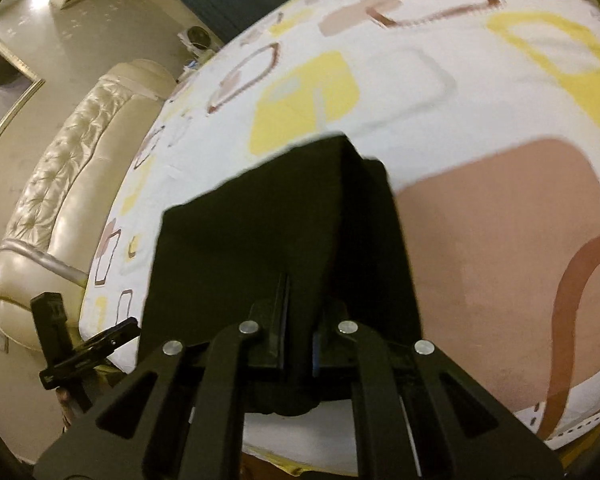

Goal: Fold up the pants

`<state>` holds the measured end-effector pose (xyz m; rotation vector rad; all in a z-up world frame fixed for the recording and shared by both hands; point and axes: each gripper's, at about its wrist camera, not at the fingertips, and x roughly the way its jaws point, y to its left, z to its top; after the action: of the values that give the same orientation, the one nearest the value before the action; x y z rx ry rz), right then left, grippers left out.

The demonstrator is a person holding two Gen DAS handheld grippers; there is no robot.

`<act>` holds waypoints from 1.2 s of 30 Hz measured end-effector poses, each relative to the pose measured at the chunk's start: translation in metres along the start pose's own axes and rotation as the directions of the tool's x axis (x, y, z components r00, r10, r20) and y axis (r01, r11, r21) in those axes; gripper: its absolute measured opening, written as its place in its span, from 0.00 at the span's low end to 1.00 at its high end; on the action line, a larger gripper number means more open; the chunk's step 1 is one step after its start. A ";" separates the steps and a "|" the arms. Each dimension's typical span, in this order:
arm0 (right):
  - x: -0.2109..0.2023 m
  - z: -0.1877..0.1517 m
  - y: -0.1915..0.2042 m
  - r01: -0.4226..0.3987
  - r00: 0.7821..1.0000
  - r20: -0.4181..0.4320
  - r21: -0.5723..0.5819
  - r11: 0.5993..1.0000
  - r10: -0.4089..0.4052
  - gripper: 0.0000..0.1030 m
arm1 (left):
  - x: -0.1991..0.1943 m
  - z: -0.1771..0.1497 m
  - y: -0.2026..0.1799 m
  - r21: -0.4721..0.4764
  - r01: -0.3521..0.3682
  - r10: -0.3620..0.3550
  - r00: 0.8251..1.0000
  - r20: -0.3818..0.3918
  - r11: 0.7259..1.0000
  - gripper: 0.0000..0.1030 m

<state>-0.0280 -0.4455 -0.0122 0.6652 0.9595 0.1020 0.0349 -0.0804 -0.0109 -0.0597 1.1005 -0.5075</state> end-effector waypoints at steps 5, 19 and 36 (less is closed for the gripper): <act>0.015 -0.008 -0.027 -0.064 0.998 -0.012 0.090 0.994 0.065 0.08 | 0.003 0.000 -0.002 0.011 -0.007 0.007 1.000 -0.001 1.000 0.77; 0.009 -0.011 -0.033 -0.134 0.991 -0.005 0.151 0.979 0.137 0.12 | 0.002 0.000 0.004 -0.016 0.017 -0.017 1.000 -0.009 1.000 0.77; -0.002 -0.032 -0.057 -0.169 0.983 -0.019 0.264 0.950 0.181 0.73 | 0.027 -0.016 0.022 -0.208 0.355 -0.379 0.921 -0.088 0.911 0.80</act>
<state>-0.0656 -0.4766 -0.0560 0.9961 0.9629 0.1487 0.0386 -0.0694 -0.0474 -0.4132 1.2677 -0.7515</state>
